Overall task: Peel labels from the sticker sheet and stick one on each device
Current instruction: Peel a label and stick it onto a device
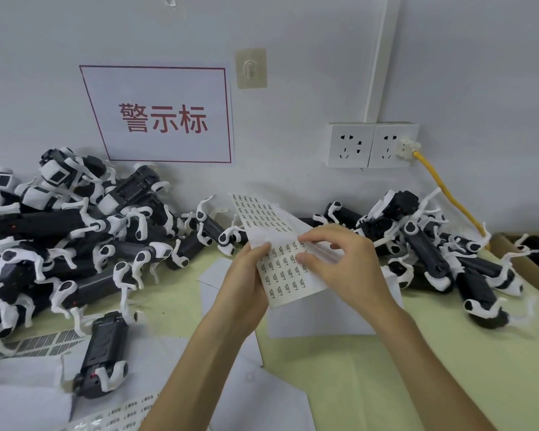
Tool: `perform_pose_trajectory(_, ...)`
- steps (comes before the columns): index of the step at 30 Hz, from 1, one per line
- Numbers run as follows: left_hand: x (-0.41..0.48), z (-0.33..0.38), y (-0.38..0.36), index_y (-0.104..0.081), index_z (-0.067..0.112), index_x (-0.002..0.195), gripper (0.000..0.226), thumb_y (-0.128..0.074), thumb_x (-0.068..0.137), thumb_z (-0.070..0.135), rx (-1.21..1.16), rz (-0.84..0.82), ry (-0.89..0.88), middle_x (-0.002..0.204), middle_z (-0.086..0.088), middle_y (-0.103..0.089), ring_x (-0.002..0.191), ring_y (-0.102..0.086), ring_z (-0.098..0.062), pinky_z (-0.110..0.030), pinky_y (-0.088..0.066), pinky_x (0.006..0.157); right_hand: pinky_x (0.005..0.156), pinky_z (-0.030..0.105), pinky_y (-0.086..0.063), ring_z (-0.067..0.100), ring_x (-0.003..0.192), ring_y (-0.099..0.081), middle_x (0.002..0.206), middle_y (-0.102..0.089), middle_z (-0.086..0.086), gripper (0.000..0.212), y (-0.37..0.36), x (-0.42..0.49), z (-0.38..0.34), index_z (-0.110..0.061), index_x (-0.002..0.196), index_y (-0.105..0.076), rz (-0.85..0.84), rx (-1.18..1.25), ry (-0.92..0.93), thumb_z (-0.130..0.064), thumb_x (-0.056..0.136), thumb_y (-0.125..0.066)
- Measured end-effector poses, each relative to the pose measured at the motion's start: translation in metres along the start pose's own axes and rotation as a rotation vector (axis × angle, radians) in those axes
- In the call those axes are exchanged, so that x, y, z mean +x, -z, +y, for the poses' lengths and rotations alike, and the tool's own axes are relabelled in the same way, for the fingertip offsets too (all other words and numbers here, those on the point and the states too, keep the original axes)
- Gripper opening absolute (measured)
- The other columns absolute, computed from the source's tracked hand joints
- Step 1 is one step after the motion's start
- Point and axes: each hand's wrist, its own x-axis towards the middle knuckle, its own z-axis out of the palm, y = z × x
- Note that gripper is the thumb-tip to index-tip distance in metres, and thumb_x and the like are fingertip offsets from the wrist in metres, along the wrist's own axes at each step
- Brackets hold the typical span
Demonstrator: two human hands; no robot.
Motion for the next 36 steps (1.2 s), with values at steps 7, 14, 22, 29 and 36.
perform_pose_trajectory(7,0.002,-0.007,0.001,-0.059,0.012,0.132,0.032,-0.039,0.107,0.011,-0.034,0.016,0.046,0.120,-0.012,-0.075,0.104,-0.075,-0.025,-0.034,-0.063,0.073,0.087,0.023,-0.047,0.003,0.103,-0.064,0.097,-0.073,-0.014,0.020,0.006,0.000,-0.004,-0.024,0.085,-0.076,-0.098,0.024,-0.030,-0.012,0.074,-0.088)
perform_pose_trajectory(14,0.004,-0.016,0.005,-0.053,0.012,0.136,0.037,-0.044,0.103,0.000,0.173,0.138,0.128,0.122,-0.011,-0.073,0.103,-0.074,-0.026,-0.036,-0.061,0.075,0.087,0.027,-0.052,0.011,0.100,-0.069,0.100,-0.077,-0.002,0.015,0.020,0.005,-0.009,-0.019,0.093,-0.078,-0.168,0.409,-0.161,-0.020,0.079,-0.073)
perform_pose_trajectory(22,-0.010,-0.005,-0.019,-0.064,0.034,0.128,0.035,-0.071,0.095,0.025,0.616,0.164,-0.487,0.131,0.013,-0.065,0.120,-0.060,-0.002,-0.020,-0.051,0.091,0.089,0.033,-0.048,0.021,0.117,-0.061,0.130,-0.067,0.008,0.039,0.022,0.008,-0.017,-0.009,0.125,-0.068,-0.333,0.909,-0.308,-0.025,0.093,-0.053)
perform_pose_trajectory(29,-0.020,0.001,-0.031,-0.077,0.025,0.096,0.011,-0.071,0.095,0.016,0.481,0.157,-0.545,0.107,-0.003,-0.073,0.084,-0.065,-0.004,-0.016,-0.049,0.073,0.085,0.031,-0.047,0.026,0.114,-0.056,0.135,-0.063,0.012,0.046,0.017,0.005,-0.023,-0.005,0.134,-0.062,-0.376,0.907,-0.301,-0.027,0.095,-0.050)
perform_pose_trajectory(36,-0.022,0.011,-0.029,-0.069,0.040,0.080,0.030,-0.069,0.096,0.014,0.622,0.210,-0.661,0.099,0.003,-0.067,0.078,-0.063,-0.004,-0.017,-0.047,0.072,0.082,0.030,-0.049,0.017,0.096,-0.066,0.119,-0.071,0.008,0.028,0.018,0.006,-0.028,-0.017,0.119,-0.073,-0.291,0.660,-0.278,-0.019,0.097,-0.058)
